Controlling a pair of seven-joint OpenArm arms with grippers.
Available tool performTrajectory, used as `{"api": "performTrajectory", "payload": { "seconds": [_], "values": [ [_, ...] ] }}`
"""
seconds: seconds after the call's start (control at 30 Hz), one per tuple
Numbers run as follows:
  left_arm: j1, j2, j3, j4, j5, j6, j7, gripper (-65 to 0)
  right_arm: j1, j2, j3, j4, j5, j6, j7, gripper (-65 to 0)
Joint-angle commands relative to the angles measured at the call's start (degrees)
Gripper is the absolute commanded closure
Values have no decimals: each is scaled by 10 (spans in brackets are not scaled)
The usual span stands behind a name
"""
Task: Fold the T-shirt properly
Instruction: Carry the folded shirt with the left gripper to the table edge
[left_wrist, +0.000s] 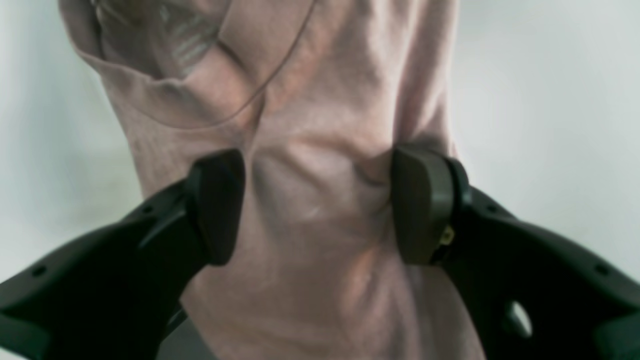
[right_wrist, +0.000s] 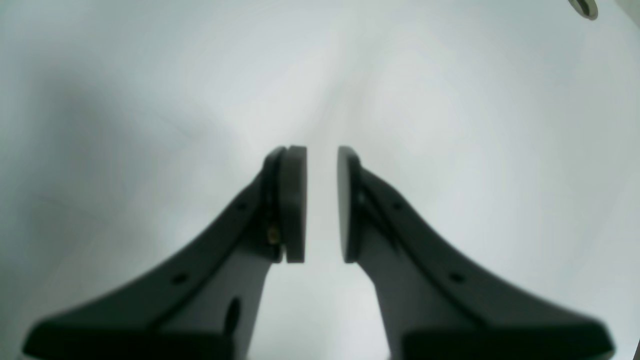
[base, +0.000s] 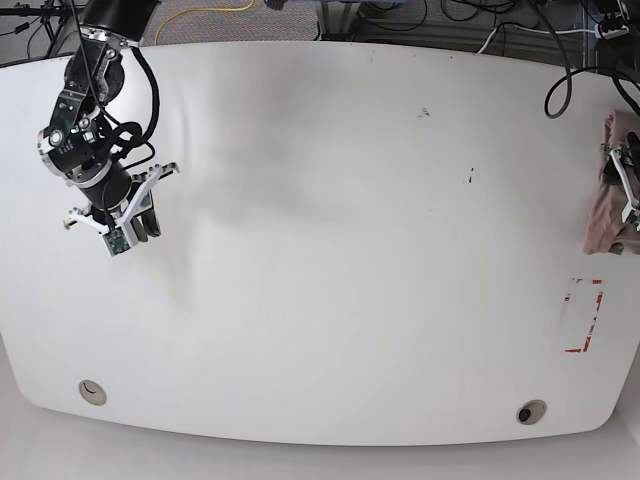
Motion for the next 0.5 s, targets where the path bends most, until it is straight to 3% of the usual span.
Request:
{"api": "performTrajectory", "payload": {
  "seconds": [0.0, 0.1, 0.27, 0.47],
  "values": [
    [2, -16, 1, 2, 18, -4, 25, -422, 5, 6, 12, 20, 8, -1, 12, -97],
    [-1, -16, 0, 13, 17, -14, 27, -422, 4, 5, 17, 30, 8, -1, 12, -97],
    [-1, -13, -21, 67, 17, -58, 38, -422, 4, 5, 18, 33, 8, -1, 12, -97],
    [-1, 4, -74, 156, 18, -78, 118, -421, 4, 6, 19, 33, 6, -1, 12, -97]
  ]
}}
